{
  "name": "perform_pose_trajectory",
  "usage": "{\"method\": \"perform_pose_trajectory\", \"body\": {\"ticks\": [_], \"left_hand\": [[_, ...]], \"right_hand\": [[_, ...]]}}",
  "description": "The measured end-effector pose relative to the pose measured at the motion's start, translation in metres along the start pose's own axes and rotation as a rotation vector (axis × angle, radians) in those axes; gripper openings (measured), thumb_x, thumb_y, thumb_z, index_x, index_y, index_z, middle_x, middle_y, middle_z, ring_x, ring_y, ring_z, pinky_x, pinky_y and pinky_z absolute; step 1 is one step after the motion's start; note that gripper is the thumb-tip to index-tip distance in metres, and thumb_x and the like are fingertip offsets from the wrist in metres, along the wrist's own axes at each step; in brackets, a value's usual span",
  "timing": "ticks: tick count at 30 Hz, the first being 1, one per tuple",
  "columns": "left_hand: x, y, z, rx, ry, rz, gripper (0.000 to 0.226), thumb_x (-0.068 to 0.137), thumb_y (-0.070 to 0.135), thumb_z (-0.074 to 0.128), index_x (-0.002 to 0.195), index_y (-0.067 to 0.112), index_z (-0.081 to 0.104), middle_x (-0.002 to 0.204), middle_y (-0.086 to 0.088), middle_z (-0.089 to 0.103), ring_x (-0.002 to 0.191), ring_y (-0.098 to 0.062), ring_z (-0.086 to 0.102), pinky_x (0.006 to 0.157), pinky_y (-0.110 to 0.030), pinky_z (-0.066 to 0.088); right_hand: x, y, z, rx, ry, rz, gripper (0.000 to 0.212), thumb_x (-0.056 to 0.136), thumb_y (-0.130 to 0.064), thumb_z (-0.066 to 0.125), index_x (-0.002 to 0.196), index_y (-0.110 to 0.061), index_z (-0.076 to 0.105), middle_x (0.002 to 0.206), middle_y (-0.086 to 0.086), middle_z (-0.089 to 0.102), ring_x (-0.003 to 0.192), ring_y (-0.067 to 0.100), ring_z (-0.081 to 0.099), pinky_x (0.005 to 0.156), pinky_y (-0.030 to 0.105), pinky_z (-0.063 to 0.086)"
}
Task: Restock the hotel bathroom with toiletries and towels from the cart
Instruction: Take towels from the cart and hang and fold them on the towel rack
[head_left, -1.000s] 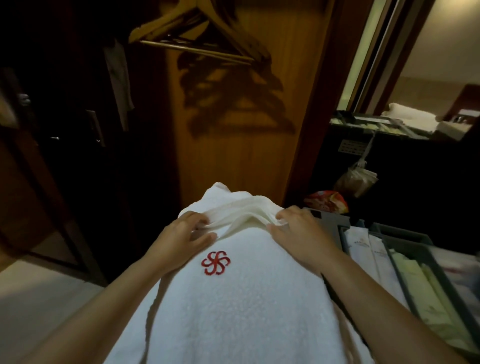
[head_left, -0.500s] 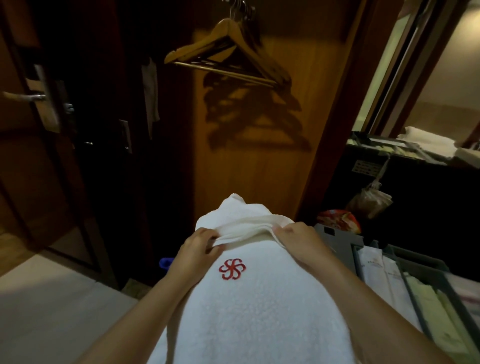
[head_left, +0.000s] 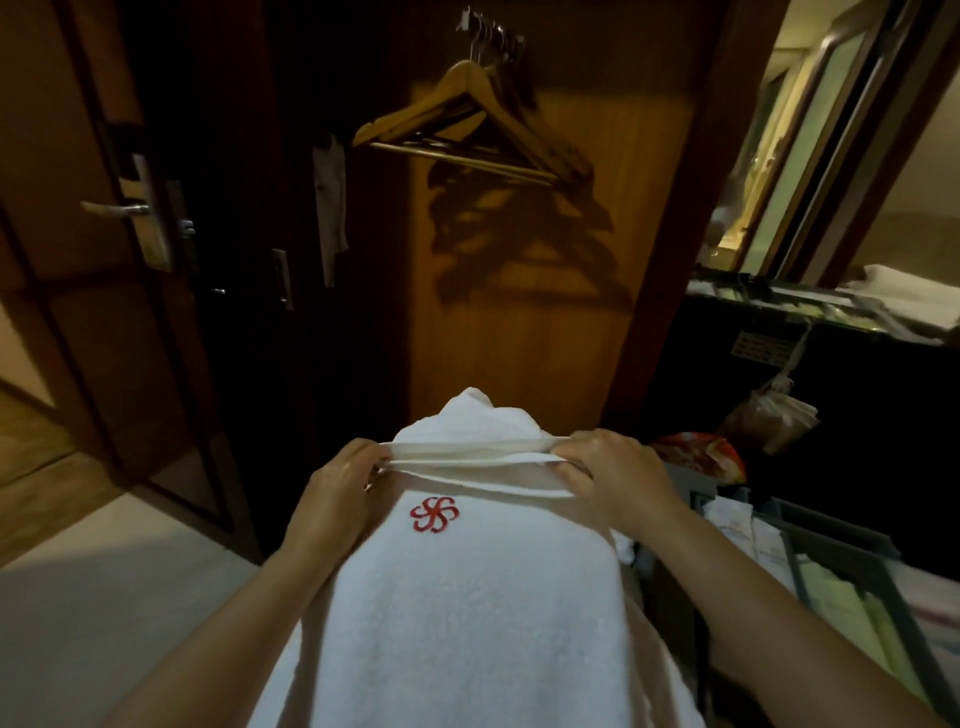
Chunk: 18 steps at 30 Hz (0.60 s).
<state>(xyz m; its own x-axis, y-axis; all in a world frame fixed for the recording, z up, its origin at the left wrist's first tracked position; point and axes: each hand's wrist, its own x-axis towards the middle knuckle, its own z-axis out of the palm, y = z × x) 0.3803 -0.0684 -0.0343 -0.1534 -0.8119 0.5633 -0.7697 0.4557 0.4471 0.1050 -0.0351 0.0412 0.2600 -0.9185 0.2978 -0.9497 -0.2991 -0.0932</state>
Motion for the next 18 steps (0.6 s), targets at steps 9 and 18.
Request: {"method": "perform_pose_trajectory", "body": {"ticks": [9,18], "left_hand": [[-0.009,0.051,-0.069,0.278,0.17,0.087,0.015,0.094,0.019,0.048,0.099,0.005,0.052,0.096,-0.011,0.054,0.055,-0.032,0.06,0.042,-0.033,0.046],[-0.065,0.123,-0.15,0.1,0.489,-0.054,0.03,0.094,0.041,0.031,0.094,0.016,0.048,0.09,0.002,0.054,0.068,-0.009,0.059,0.047,-0.022,0.05]], "right_hand": [[-0.023,-0.002,-0.067,-0.054,0.088,-0.22,0.03,0.097,-0.041,0.036,0.101,-0.027,0.063,0.094,-0.007,0.061,0.09,0.014,0.054,0.066,0.029,0.04],[-0.042,-0.04,-0.131,0.72,0.115,-0.339,0.03,0.095,-0.025,0.05,0.068,-0.023,0.062,0.057,-0.004,0.056,0.049,0.005,0.052,0.05,0.021,0.04]]}}
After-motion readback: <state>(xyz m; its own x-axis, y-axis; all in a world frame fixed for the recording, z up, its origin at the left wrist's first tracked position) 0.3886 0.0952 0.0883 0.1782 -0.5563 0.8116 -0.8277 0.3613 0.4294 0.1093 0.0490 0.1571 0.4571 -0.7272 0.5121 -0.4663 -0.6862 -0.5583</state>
